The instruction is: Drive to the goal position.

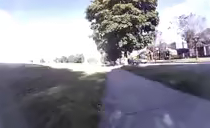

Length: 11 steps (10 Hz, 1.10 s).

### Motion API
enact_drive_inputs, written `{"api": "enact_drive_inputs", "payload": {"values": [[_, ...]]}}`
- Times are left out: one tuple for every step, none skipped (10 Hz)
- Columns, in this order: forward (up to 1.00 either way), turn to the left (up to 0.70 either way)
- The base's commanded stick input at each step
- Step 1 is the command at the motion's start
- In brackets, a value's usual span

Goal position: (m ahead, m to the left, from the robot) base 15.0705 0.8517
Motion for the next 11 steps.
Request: {"api": "enact_drive_inputs", "payload": {"values": [[1.0,0.0],[1.0,0.0],[1.0,0.0],[1.0,0.0],[1.0,0.0],[1.0,0.0],[1.0,0.0],[1.0,0.0],[1.0,0.0],[1.0,0.0],[1.0,0.0]]}}
